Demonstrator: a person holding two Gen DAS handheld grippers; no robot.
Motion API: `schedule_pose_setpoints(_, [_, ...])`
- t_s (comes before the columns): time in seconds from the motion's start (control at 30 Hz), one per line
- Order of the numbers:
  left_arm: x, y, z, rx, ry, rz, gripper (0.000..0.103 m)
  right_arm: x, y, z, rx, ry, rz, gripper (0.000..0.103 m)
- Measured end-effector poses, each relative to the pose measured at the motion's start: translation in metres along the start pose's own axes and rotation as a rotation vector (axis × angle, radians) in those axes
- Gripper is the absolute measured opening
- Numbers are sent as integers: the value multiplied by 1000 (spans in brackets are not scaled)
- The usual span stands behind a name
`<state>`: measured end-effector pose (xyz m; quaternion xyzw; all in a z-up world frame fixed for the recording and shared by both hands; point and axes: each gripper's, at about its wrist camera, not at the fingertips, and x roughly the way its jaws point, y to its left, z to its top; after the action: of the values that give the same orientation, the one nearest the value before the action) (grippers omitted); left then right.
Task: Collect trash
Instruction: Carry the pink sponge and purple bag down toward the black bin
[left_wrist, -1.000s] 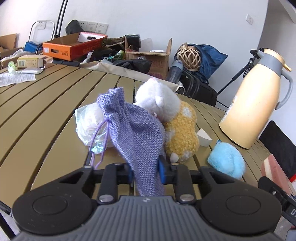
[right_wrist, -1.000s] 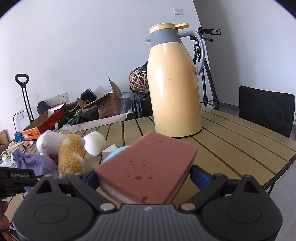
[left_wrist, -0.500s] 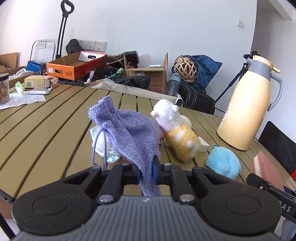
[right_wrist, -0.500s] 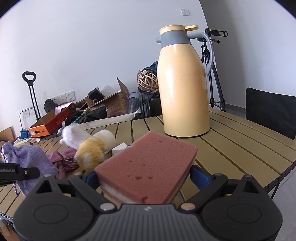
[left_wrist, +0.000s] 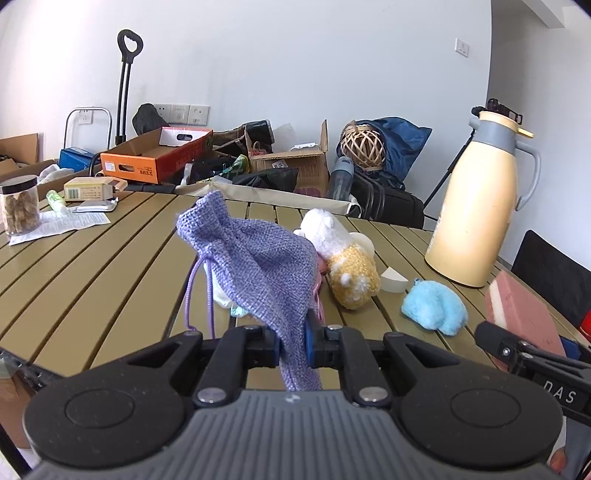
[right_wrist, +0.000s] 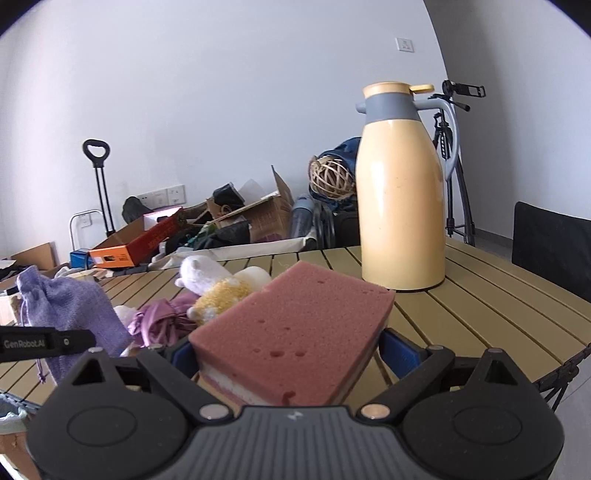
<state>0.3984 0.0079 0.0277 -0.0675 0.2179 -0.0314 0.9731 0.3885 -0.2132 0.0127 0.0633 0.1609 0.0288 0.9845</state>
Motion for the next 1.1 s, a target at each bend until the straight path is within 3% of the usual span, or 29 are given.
schedule_pose_setpoints(0.5, [-69,4,-38,48,32,19,12,-61,34,-41,-41,96,106,97])
schedule_pose_setpoints(1.1, [-112,10,-99,92,136,47,12,-100,38,-89,-95,238,121,97])
